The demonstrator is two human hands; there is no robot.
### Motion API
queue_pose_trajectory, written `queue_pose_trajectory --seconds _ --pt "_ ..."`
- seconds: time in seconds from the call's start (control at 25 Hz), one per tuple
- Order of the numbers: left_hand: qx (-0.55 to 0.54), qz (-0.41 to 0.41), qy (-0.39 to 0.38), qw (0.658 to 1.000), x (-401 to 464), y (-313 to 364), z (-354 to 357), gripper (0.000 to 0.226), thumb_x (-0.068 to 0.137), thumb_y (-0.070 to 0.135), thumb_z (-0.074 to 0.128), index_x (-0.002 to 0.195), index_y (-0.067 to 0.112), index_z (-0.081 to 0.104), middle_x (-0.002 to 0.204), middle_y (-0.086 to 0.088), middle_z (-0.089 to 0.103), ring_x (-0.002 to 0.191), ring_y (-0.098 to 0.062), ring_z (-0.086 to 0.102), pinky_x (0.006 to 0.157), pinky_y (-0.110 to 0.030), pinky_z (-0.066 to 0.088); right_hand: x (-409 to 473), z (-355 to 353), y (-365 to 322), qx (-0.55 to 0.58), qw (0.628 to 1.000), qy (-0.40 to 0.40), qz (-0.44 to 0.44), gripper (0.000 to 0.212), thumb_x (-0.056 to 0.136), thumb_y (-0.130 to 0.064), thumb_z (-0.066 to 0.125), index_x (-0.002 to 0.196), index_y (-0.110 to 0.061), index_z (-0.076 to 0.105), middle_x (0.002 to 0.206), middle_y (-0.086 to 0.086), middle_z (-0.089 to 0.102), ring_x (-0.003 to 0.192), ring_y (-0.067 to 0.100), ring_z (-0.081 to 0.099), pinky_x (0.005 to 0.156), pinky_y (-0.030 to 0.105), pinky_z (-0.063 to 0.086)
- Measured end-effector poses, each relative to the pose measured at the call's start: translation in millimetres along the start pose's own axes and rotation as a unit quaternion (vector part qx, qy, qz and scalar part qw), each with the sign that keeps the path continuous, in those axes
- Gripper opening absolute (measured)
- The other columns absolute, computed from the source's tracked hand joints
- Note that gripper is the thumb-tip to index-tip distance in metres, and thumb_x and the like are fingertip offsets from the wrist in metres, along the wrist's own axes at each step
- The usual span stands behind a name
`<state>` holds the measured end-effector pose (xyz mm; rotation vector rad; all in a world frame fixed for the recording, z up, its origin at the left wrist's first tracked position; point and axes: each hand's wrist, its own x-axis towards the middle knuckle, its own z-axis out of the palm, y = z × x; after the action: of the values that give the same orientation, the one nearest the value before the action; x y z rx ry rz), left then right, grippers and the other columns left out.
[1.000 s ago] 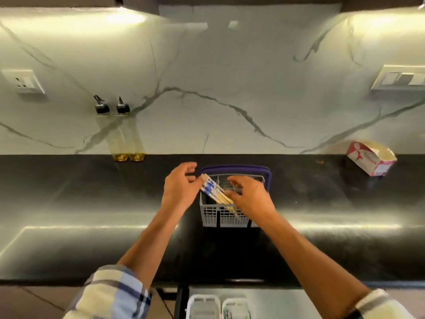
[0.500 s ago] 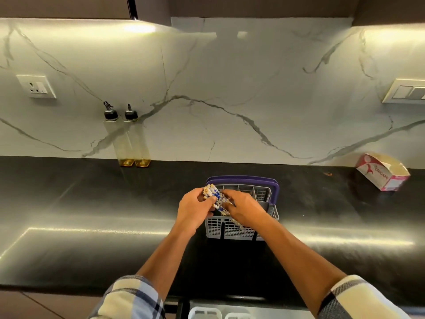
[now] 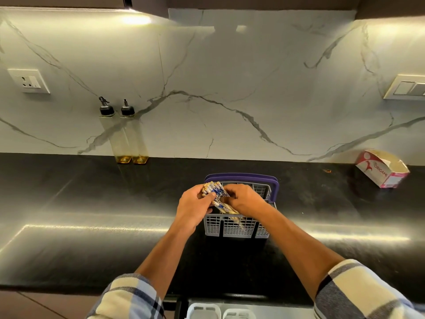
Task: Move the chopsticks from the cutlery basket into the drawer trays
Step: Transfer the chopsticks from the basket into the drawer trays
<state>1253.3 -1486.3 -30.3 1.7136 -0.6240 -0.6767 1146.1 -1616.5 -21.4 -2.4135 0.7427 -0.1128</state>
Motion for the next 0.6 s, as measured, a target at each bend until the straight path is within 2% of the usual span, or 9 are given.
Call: queue_pose_trajectory --seconds 0.2,0.4,0.6 --pt "-0.010 -0.001 -0.007 1.000 2.2 -0.4 0.6 0.019 0.093 0.018 0.064 0.112 0.019 0.066 0.101 -0.003 0.075 0.090 -0.016 0.074 0.079 -0.040 0.063 0.0 -6.2 0.2 0.016 0.999 0.031 0.001 0.026 0.096 -0.028 0.060 0.121 -0.022 0.065 0.111 -0.002 0.071 0.096 0.014 0.066 0.082 0.028 0.051" --pt "-0.019 0.002 -0.007 1.000 2.5 -1.1 0.6 0.015 0.093 0.018 0.063 0.108 0.018 0.067 0.097 -0.004 0.076 0.089 -0.016 0.074 0.078 -0.040 0.063 -1.0 -5.0 -0.2 -0.005 0.999 0.042 -0.005 0.018 0.101 -0.028 0.050 0.114 -0.021 0.059 0.102 0.000 0.068 0.083 0.012 0.062 0.071 0.025 0.049" --pt "-0.012 0.002 -0.004 1.000 1.8 -0.4 0.3 0.018 0.094 0.021 0.063 0.111 0.018 0.066 0.100 -0.004 0.075 0.090 -0.016 0.074 0.078 -0.039 0.063 -4.1 -3.5 -0.7 -0.002 0.999 0.050 -0.007 0.016 0.101 -0.029 0.051 0.112 -0.020 0.059 0.103 0.000 0.067 0.086 0.012 0.060 0.073 0.024 0.046"
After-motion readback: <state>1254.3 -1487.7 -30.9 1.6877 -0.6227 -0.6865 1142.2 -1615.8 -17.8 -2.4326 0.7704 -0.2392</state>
